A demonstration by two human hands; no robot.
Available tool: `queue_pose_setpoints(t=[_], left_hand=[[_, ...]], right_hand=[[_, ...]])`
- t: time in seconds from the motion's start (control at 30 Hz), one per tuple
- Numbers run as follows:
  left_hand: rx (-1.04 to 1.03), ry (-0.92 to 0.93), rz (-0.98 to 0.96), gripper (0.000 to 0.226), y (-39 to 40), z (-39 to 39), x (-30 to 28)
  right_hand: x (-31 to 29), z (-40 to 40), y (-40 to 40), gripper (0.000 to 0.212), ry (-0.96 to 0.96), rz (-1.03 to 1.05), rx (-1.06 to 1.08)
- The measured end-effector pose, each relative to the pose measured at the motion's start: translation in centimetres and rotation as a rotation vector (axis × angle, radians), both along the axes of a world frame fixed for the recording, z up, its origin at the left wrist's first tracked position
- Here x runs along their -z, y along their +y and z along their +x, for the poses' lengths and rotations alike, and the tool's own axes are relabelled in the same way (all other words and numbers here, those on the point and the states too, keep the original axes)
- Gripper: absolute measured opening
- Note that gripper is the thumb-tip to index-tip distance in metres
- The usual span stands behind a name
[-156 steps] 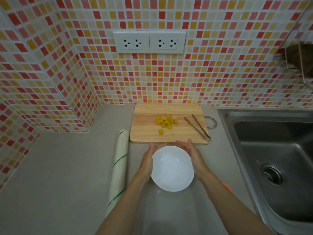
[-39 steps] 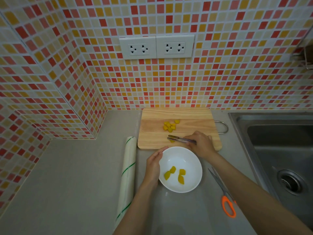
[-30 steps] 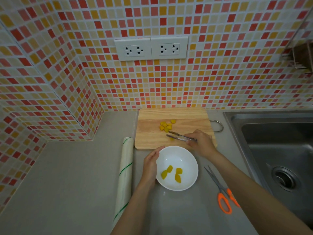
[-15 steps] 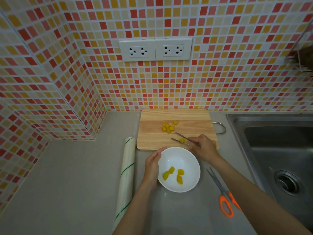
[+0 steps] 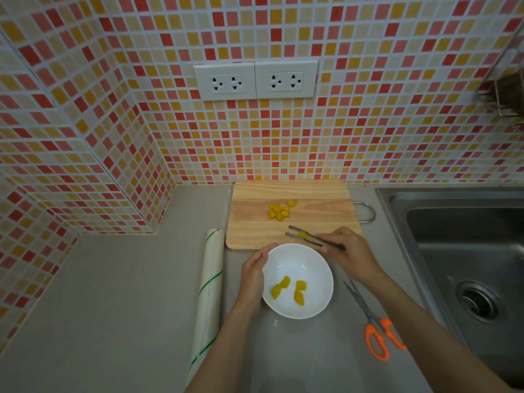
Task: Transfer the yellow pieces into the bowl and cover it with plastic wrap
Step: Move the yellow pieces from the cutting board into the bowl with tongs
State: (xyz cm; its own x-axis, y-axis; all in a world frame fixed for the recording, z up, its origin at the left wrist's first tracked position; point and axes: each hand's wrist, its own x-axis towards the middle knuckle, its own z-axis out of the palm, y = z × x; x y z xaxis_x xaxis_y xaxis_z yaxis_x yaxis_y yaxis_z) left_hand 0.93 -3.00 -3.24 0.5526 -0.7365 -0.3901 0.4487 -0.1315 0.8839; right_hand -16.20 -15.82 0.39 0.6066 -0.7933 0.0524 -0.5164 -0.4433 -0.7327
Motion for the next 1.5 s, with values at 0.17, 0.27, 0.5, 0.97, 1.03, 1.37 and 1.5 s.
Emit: queue_pose_setpoints(t=[0.17, 0.27, 0.5, 0.97, 1.03, 1.37, 1.5], left_hand=[[0.001, 0.026, -0.01, 0.03, -0.1, -0.1, 0.0], [-0.012, 0.032, -0.004, 0.033, 0.0, -0.2, -0.2], [-0.001, 0.042, 0.007, 0.031, 0.3, -0.4, -1.1], [0.007, 0.031, -0.017, 0.029, 0.4, -0.3, -1.7], [0.01, 0.026, -0.022, 0.029, 0.4, -0.3, -1.6], [-0.002, 0.039, -0.012, 0.029, 0.2, 0.0, -1.1], [-0.01, 0.025, -0.011, 0.03, 0.2, -0.1, -1.0]], right_hand=[[-1.4, -1.8, 2.1, 0.041, 0.05, 0.077, -0.164], [-1.5, -1.0, 1.0, 0.041, 0.021, 0.062, -0.087], [0.3, 4.7, -3.6, 0.045, 0.215, -0.055, 0.038], [1.8, 7.1, -4.1, 0.028, 0.228, -0.101, 0.128], [1.2, 6.2, -3.4, 0.031, 0.156, -0.119, 0.118], [-2.3, -2.6, 2.5, 0.037, 0.048, -0.134, -0.176], [-2.5, -3.3, 3.1, 0.043, 0.124, -0.09, -0.25]])
